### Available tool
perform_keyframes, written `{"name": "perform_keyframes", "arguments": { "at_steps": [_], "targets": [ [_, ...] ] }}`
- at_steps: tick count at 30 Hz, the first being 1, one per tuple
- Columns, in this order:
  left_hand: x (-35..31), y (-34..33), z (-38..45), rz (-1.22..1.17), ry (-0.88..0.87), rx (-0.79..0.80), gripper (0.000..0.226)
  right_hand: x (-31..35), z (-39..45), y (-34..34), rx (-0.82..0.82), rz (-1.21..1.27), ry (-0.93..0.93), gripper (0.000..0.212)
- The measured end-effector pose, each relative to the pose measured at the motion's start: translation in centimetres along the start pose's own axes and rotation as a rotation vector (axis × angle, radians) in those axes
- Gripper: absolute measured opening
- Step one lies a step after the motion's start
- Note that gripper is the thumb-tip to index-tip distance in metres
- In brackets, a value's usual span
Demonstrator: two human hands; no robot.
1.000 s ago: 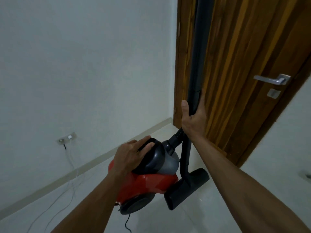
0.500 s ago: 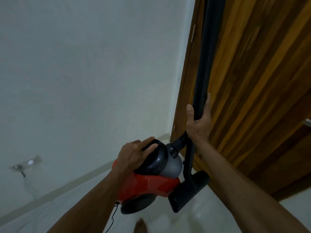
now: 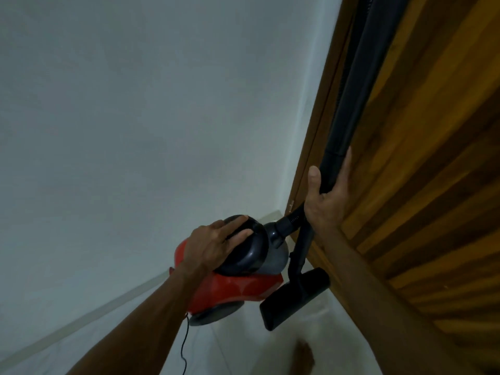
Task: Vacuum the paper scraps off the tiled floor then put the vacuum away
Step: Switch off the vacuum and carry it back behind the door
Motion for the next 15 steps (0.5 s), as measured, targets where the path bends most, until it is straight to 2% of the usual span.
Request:
{"name": "perform_keyframes", "arguments": {
  "at_steps": [2, 5, 8, 11, 15],
  "targets": [
    [2.6, -5.8, -0.5, 0.059, -0.049, 0.074, 0.057, -3.7, 0.6, -2.8, -0.017, 0.001, 0.019, 0.085],
    [7.1, -14.4, -2.3, 0.139, -0.071, 0.163, 0.032, -9.6, 0.3, -7.8, 0.000, 0.050, 0.083, 0.084],
    [10.6, -22.1, -3.6, 0.128, -0.058, 0.146, 0.032, -17.1, -0.9, -13.8, 0.064, 0.089, 0.101, 0.085],
    [14.1, -27.3, -4.1, 0.032, 0.049, -0.006, 0.061, -24.5, -3.2, -19.2, 0.106, 0.068, 0.102, 0.088],
    [17.2, -35.6, -7.2, 0.057, -0.004, -0.054, 0.069, -32.5, -7.2, -24.3, 0.119, 0.019, 0.132, 0.080]
  ]
}}
Point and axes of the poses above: each hand's wrist, its own z-axis towards the middle knuckle, its own y-axis out of the back of the hand, x = y × z, the point moved 10 cm from there along z, towards the middle knuckle, and after that the axes turned 9 degrees about -z, right-handed, at the moved point
